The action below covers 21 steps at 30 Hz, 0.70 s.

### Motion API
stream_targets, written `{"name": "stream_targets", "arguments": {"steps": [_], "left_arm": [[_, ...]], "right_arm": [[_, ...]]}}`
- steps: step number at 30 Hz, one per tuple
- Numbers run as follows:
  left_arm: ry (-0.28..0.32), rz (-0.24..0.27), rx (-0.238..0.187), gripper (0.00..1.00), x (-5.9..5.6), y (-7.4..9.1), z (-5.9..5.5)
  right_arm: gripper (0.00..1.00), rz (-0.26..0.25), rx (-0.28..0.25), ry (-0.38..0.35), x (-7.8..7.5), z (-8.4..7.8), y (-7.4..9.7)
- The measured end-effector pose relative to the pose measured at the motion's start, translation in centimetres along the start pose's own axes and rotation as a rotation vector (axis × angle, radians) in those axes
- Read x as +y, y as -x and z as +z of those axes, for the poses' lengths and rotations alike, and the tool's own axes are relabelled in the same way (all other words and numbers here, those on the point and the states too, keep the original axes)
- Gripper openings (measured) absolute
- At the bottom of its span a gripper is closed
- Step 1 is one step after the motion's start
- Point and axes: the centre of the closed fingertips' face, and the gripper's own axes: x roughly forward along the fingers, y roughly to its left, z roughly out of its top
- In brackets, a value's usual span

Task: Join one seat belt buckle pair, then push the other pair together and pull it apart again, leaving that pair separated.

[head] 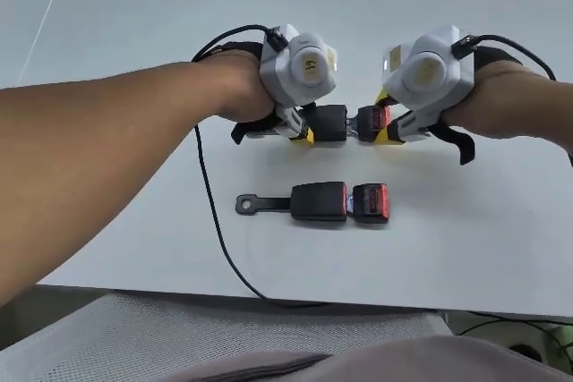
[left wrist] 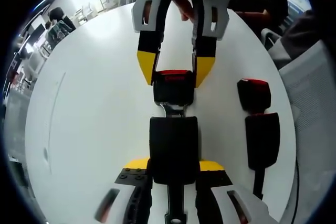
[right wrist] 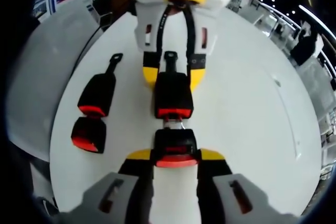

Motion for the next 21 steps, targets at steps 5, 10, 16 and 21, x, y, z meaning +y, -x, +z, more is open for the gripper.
{"name": "stream_targets", "arguments": {"steps": [5,10,16,21], "left_arm": [[0.008,0.000,-0.004,0.32,0.0,0.0,0.0],[0.011,-0.005,0.001,0.32,0.0,0.0,0.1],[0.013,-0.012,0.005,0.32,0.0,0.0,0.1],[0.015,-0.012,0.009,0.32,0.1,0.0,0.2]], "right_arm": [[0.29,0.001,-0.010,0.010,0.1,-0.1,0.2],[0.29,-0.006,0.000,0.015,0.3,-1.0,0.9],[0.30,-0.009,0.022,-0.008,0.4,-3.3,2.1],[0.30,-0.010,0.042,-0.013,0.6,-5.1,3.2]]}}
